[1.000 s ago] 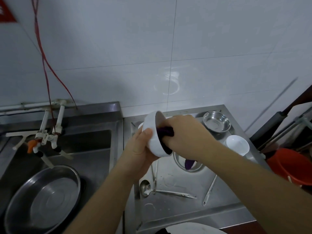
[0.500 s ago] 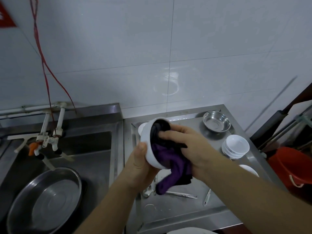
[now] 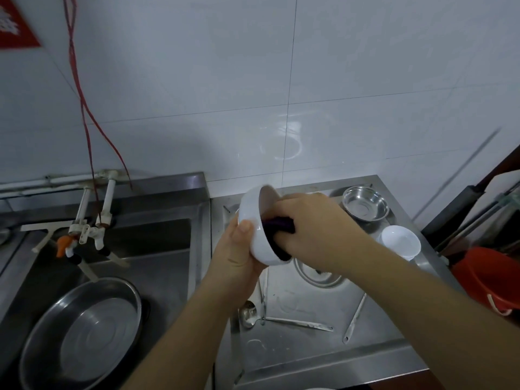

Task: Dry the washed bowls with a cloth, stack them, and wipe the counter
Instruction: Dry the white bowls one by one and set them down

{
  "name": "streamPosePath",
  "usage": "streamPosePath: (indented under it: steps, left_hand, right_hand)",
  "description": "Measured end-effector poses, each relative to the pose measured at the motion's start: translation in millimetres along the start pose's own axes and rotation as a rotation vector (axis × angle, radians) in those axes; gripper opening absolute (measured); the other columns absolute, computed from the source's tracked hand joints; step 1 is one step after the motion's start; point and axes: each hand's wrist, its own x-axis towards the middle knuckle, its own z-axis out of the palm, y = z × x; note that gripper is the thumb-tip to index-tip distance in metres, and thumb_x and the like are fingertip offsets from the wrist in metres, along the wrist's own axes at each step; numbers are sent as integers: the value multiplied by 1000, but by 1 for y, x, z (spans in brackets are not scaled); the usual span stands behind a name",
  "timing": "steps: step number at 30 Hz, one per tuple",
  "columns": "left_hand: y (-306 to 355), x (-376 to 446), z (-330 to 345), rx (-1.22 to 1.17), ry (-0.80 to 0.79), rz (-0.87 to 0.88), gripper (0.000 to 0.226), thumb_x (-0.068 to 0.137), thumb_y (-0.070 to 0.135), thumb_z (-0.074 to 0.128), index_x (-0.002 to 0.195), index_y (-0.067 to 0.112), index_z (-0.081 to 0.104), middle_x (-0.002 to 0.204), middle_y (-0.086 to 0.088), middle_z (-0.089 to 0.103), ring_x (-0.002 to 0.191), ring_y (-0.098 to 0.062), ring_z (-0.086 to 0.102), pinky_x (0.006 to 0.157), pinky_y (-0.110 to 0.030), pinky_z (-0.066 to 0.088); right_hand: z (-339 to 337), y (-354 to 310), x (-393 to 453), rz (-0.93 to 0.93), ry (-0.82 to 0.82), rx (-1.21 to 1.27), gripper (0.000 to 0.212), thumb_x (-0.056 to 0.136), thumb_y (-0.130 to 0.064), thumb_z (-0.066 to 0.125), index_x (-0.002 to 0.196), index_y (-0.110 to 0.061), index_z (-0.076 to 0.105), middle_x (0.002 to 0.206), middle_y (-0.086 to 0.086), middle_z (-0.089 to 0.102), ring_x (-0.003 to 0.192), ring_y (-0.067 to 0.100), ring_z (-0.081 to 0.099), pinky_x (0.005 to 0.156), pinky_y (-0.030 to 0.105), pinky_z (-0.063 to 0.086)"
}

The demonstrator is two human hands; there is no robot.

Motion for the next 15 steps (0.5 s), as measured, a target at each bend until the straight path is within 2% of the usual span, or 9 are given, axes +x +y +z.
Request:
streamPosePath:
  steps: [2, 4, 6, 8, 10, 12, 13, 15]
  left_hand:
    - [-1, -2, -3, 7, -7, -15, 125, 67, 79, 79, 153, -3, 40, 141, -41, 52, 134, -58, 51, 106, -66, 48]
    - [-2, -4, -6, 3, -51, -22, 123, 72, 79, 75, 152, -6, 39, 141, -43, 51, 134, -59, 50, 107, -67, 47]
    - [-1, -6, -8, -19, -97, -9, 116, 79, 75, 72, 152, -8, 38, 142, -44, 50, 135, -59, 49, 108, -62, 50]
    - [-1, -8, -6, -33, -126, -3, 108, 83, 72, 71, 155, -2, 38, 145, -40, 50, 136, -55, 51, 106, -59, 52]
    - [-4, -9, -5, -28, -125, -14, 104, 84, 71, 72, 156, 3, 40, 146, -36, 53, 136, -52, 53, 107, -62, 51]
    - [-8, -10, -5, -20, -94, -20, 107, 81, 72, 74, 156, 5, 40, 146, -34, 54, 136, -53, 53, 106, -66, 50]
    - [-9, -11, -5, -15, -68, -16, 109, 78, 73, 76, 157, 7, 39, 146, -33, 55, 135, -52, 54, 103, -64, 53]
    - [-9, -10, -7, 21, -19, 2, 112, 75, 74, 79, 158, 10, 38, 146, -29, 56, 133, -49, 57, 98, -59, 56]
  right_hand:
    - [-3, 0, -2, 35, -100, 108, 28, 83, -32, 64, 103, -49, 73, 85, -18, 71, 77, 4, 67, 70, 28, 59]
    - [-4, 1, -7, 44, -152, 343, 30, 81, -30, 68, 101, -51, 74, 84, -20, 74, 76, 3, 70, 65, 17, 57]
    - [1, 1, -7, 62, -125, 613, 27, 84, -28, 74, 103, -47, 79, 91, -17, 78, 83, 4, 74, 71, 16, 57]
    - [10, -2, -5, 122, -4, 816, 26, 88, -23, 77, 106, -40, 81, 97, -13, 80, 91, 8, 76, 81, 22, 60]
    - [20, -5, -2, 146, 176, 759, 29, 89, -15, 75, 107, -37, 81, 100, -15, 79, 96, 8, 74, 88, 29, 61]
    - [25, -6, -2, 117, 293, 504, 32, 88, -15, 73, 110, -38, 79, 102, -22, 75, 101, 3, 68, 86, 24, 57]
    - [27, -5, -2, 91, 303, 391, 32, 89, -17, 72, 112, -39, 78, 102, -23, 72, 101, 3, 66, 81, 22, 55]
    - [26, -2, -2, 104, 218, 294, 32, 90, -23, 70, 116, -40, 76, 102, -19, 71, 98, 7, 66, 79, 26, 55]
